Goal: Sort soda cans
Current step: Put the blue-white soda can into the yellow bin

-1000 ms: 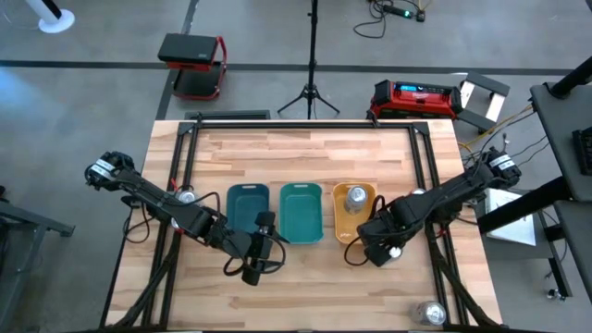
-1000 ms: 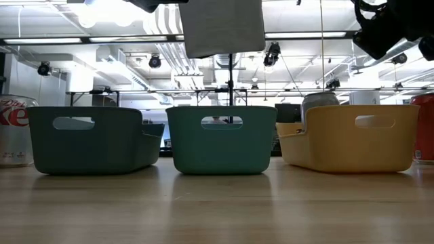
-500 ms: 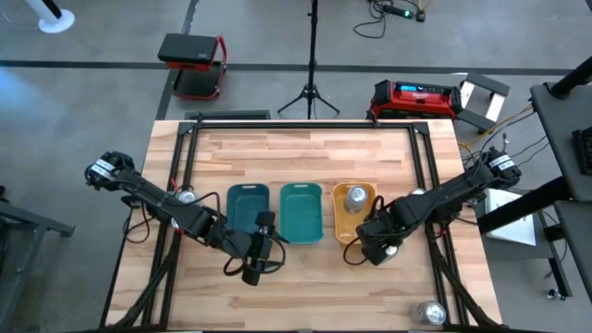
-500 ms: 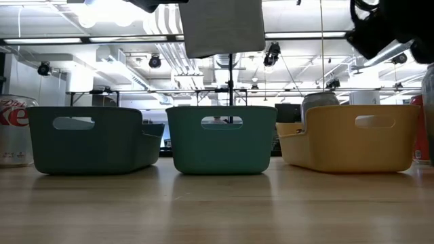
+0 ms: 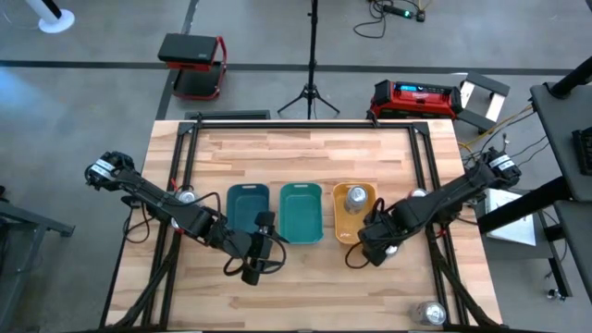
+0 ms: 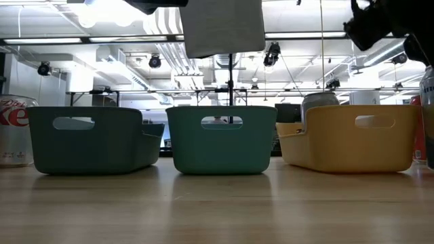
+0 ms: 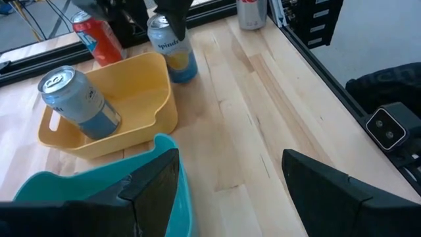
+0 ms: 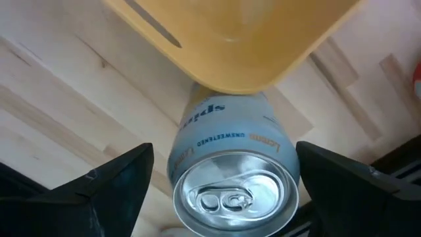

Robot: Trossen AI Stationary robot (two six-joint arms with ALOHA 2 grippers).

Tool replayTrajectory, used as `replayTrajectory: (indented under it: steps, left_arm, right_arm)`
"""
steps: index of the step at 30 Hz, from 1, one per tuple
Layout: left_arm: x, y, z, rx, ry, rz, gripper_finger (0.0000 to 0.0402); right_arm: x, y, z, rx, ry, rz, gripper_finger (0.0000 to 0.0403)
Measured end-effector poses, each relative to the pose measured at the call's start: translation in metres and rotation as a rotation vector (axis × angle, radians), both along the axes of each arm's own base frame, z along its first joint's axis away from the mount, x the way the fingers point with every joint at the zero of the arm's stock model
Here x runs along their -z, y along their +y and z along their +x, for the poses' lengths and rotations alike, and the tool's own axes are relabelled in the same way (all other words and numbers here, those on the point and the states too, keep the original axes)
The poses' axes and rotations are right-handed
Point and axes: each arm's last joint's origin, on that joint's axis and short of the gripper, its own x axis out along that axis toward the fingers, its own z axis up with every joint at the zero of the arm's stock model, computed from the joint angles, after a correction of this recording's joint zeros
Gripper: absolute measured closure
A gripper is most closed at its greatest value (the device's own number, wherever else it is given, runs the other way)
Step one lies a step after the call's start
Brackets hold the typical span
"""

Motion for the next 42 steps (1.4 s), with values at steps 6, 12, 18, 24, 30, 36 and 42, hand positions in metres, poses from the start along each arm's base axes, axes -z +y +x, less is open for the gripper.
replayTrajectory:
  steps: [6,12,18,24,30,36,42]
  left_arm:
    - [0.002,0.001,-0.001,-0.016,0.025,-0.014,0.0148]
    - [0.002,0.001,-0.001,-0.018,0.028,-0.016,0.0148]
    - [0.002,0.001,-0.001,-0.018,0.028,-0.016,0.0148]
    - [0.003,0.001,-0.002,-0.018,0.031,-0.014,0.0148]
    - [0.007,0.001,-0.003,-0.028,0.048,-0.022,0.0148]
    - [0.008,0.002,-0.003,-0.043,0.054,-0.044,0.0148]
    - [0.008,0.002,-0.003,-0.056,0.056,-0.064,0.0148]
  right_arm:
    - [-0.008,0.007,0.000,0.008,-0.033,-0.036,0.0039]
    - [-0.013,0.008,0.000,0.010,-0.057,-0.068,0.0039]
    - [-0.032,0.008,-0.004,-0.008,-0.040,-0.135,0.0039]
    - [-0.064,0.015,-0.005,-0.041,-0.167,-0.254,0.0039]
    - [-0.075,0.033,-0.023,-0.022,-0.292,-0.341,0.0039]
    - [-0.066,0.060,-0.056,-0.015,-0.404,-0.425,0.0039]
    - [-0.044,0.085,-0.083,-0.070,-0.469,-0.493,0.0039]
